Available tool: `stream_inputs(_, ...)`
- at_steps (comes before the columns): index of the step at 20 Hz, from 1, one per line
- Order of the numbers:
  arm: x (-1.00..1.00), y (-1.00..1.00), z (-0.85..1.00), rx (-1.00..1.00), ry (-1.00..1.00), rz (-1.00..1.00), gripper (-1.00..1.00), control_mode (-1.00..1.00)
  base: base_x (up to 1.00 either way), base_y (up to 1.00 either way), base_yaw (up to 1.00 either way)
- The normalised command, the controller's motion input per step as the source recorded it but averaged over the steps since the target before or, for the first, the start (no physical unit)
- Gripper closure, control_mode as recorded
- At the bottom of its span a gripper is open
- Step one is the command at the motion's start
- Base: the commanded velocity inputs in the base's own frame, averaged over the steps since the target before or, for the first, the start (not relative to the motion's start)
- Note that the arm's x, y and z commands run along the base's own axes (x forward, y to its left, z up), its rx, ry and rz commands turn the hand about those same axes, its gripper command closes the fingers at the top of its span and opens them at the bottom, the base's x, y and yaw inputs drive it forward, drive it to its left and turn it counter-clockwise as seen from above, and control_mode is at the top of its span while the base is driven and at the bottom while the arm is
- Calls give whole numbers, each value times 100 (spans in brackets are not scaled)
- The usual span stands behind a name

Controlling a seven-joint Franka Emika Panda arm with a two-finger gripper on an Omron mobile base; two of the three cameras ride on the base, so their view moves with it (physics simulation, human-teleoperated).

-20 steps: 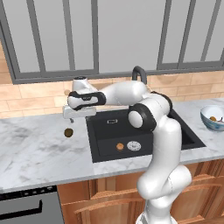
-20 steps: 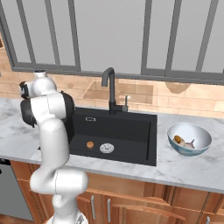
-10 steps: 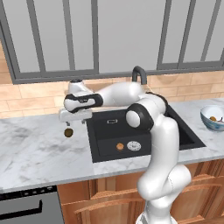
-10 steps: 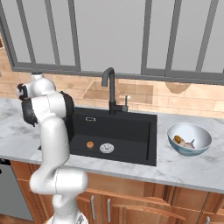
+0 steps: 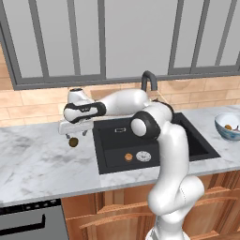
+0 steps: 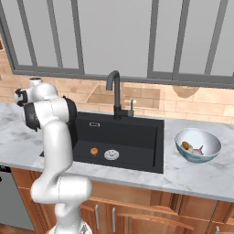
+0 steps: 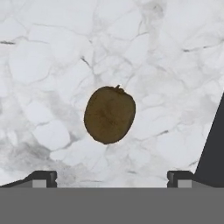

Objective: There is a mixed pile of frozen fruits and vegetables on the counter. Locate all the frozen vegetables and place the items in a bowl on the counter. Take all the frozen fruits and defrost them in a running sink.

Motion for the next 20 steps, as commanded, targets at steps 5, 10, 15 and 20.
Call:
stream_inputs(5, 5, 7, -11, 0, 2, 7, -100, -100, 0, 0, 0)
stream_inputs(10, 10, 8, -12, 0, 1, 6, -100, -100, 0, 0, 0)
stream_inputs(15, 10, 7, -13, 0, 1, 6, -100, -100, 0, 0, 0)
stream_inputs(20, 9, 6, -14, 0, 1, 6, -100, -100, 0, 0, 0)
